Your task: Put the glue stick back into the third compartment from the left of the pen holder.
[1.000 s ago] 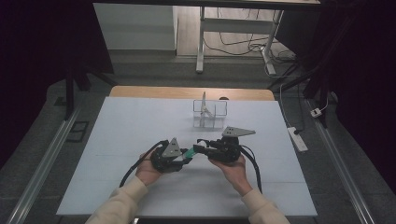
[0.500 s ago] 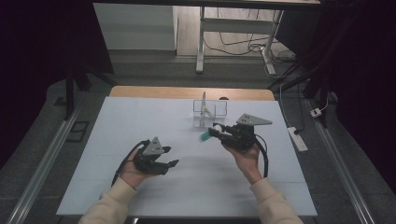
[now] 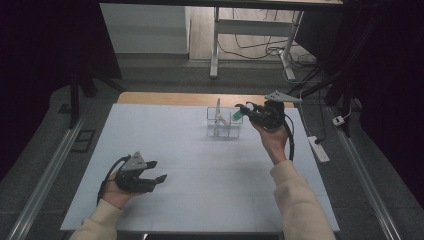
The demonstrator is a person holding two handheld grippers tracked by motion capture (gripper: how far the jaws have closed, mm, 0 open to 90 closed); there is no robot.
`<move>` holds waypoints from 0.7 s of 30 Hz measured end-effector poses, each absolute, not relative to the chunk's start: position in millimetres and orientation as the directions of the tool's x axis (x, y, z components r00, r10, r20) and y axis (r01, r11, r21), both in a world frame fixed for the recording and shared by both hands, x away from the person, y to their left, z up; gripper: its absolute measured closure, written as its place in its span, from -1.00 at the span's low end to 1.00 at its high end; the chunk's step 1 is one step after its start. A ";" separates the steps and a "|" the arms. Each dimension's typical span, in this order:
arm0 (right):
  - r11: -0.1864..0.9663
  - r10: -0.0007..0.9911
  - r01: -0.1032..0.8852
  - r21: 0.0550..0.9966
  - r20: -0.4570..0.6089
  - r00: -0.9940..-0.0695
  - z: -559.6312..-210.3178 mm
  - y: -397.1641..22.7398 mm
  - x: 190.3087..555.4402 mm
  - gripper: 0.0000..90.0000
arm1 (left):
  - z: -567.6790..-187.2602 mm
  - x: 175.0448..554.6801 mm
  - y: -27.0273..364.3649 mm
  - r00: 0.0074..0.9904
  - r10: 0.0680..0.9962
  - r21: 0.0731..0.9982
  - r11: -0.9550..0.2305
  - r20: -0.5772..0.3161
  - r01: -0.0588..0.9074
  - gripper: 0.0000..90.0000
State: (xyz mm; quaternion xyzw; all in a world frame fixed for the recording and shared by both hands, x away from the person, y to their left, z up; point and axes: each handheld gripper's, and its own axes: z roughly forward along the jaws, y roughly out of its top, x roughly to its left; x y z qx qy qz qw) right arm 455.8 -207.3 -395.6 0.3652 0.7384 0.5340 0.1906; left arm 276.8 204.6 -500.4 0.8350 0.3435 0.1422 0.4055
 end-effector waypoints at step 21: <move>0.224 0.738 0.365 0.904 0.087 -0.669 -425.4 -221.7 446.7 0.03 | -504.3 275.9 218.4 0.696 0.715 0.775 -0.402 -0.067 0.488 -0.25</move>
